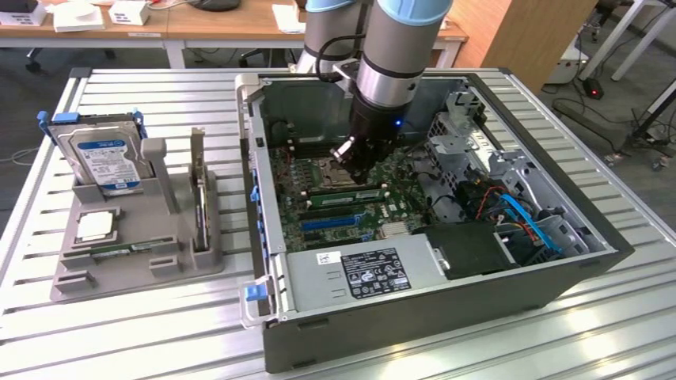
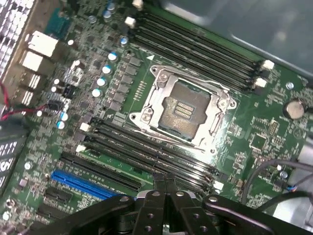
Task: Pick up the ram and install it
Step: 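Press down the ram until it locks into place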
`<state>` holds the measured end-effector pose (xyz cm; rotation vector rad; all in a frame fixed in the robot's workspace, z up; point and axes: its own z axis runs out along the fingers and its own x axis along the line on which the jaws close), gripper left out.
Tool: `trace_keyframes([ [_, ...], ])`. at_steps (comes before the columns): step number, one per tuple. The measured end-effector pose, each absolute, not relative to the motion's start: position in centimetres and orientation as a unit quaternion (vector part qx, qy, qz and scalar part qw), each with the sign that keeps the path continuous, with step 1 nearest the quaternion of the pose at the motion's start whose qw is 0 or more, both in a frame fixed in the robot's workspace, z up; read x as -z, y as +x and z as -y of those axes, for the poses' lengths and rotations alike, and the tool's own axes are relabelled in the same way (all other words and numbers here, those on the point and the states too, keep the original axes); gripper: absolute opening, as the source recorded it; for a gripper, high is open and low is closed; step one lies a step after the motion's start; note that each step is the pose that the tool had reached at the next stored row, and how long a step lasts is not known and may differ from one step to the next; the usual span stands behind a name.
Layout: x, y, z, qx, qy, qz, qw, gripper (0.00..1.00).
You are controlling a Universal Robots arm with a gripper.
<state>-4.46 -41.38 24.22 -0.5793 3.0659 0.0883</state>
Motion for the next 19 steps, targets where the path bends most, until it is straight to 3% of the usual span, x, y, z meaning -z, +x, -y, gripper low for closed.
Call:
trace_keyframes([
  [19, -24.17, -4.7, 41.33, -0.028, -0.121, -0.992, 0.011, 0.09],
])
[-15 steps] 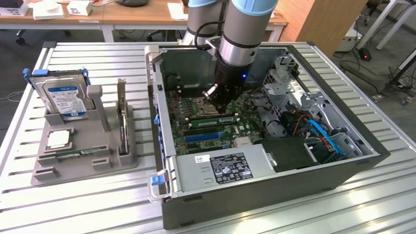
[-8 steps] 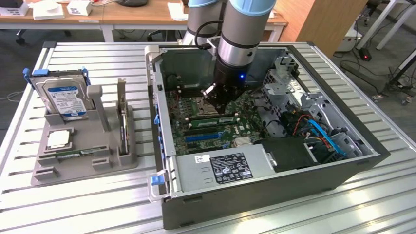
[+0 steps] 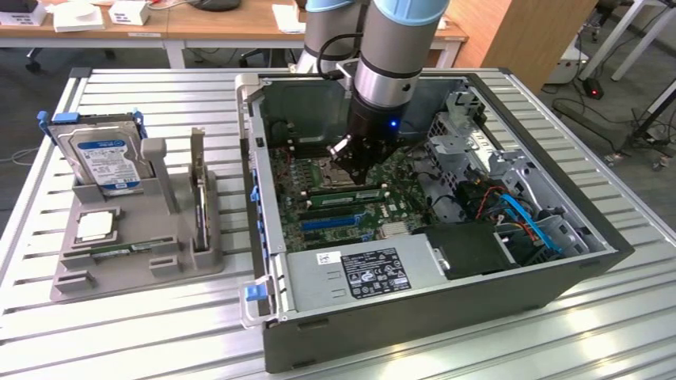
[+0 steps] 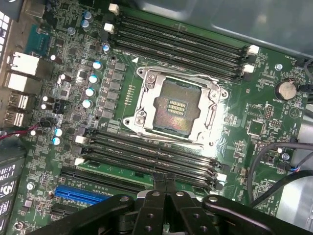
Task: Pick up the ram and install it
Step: 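Press down the ram until it locks into place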
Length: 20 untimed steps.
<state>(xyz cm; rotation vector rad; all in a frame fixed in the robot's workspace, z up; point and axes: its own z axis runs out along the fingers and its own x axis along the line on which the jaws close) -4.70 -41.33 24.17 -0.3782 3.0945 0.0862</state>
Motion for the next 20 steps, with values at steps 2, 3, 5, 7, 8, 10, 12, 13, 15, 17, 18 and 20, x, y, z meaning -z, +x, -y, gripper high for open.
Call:
trace_keyframes([
  [2, -24.21, -4.53, 41.34, -0.028, -0.121, -0.992, 0.01, 0.09],
  [3, -24.22, -4.45, 41.34, -0.028, -0.121, -0.992, 0.009, 0.09],
  [5, -24.21, -4.44, 41.33, -0.028, -0.121, -0.992, 0.009, 0.09],
  [7, -24.21, -4.44, 41.33, -0.028, -0.121, -0.992, 0.009, 0.09],
  [8, -24.21, -4.44, 41.33, -0.028, -0.121, -0.992, 0.009, 0.09],
  [10, -24.21, -4.43, 41.33, -0.028, -0.121, -0.992, 0.009, 0.09],
  [12, -24.21, -4.39, 41.32, -0.028, -0.121, -0.992, 0.008, 0.09],
  [13, -24.22, -4.36, 41.33, -0.028, -0.121, -0.992, 0.008, 0.09],
  [15, -24.22, -4.24, 41.32, -0.028, -0.12, -0.992, 0.006, 0.09],
  [17, -24.23, -4.1, 41.32, -0.028, -0.12, -0.992, 0.003, 0.09],
  [18, -24.23, -4.1, 41.33, -0.028, -0.12, -0.992, 0.003, 0.09],
  [20, -24.23, -4.1, 41.33, -0.028, -0.12, -0.992, 0.003, 0.09],
])
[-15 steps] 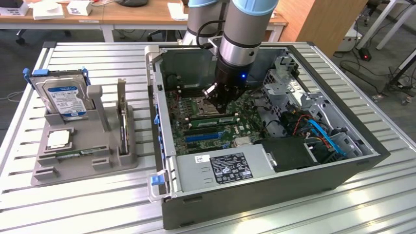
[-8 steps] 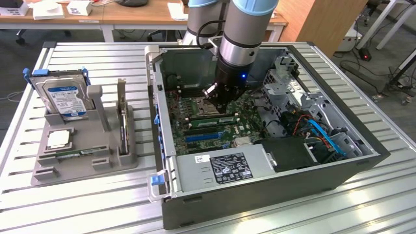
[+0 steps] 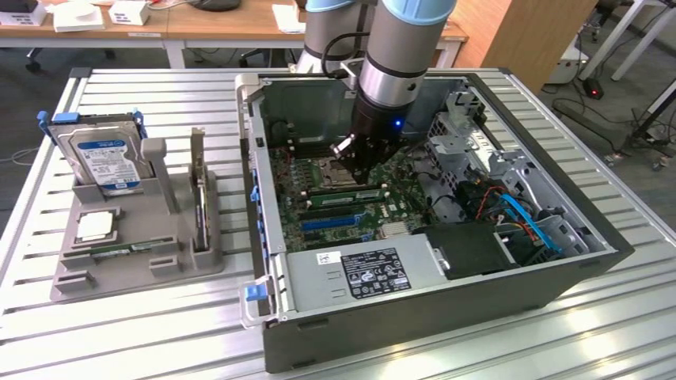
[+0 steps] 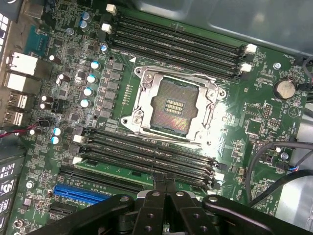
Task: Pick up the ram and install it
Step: 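Press down the ram until it locks into place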
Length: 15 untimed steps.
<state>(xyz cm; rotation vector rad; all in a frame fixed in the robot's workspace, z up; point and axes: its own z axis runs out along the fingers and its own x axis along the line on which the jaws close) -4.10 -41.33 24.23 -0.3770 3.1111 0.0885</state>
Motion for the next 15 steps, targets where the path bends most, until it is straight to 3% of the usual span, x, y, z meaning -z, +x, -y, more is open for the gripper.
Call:
trace_keyframes([
  [15, -24.23, -4.21, 41.32, -0.028, -0.12, -0.992, 0.003, 0.09],
])
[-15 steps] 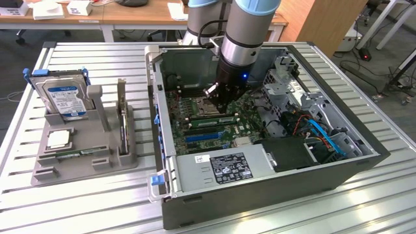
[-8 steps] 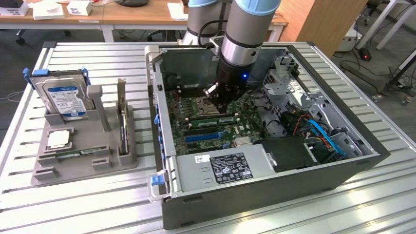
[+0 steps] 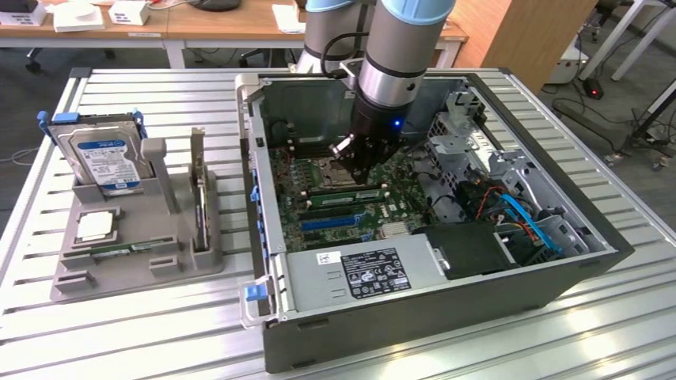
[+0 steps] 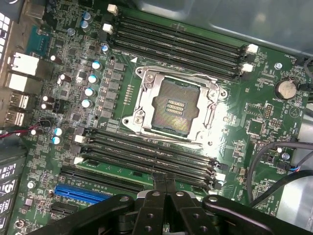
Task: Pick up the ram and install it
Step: 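Press down the ram until it locks into place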
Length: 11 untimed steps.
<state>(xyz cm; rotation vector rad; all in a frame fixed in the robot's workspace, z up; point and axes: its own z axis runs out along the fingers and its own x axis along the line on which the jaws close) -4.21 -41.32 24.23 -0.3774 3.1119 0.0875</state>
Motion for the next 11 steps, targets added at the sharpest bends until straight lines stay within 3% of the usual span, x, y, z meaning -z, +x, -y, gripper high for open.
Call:
trace_keyframes([
  [6, -24.24, -4.08, 41.33, -0.028, -0.12, -0.992, 0.002, 0.09],
  [11, -24.47, -3.54, 41.32, -0.03, -0.12, -0.992, -0.01, 0.09],
])
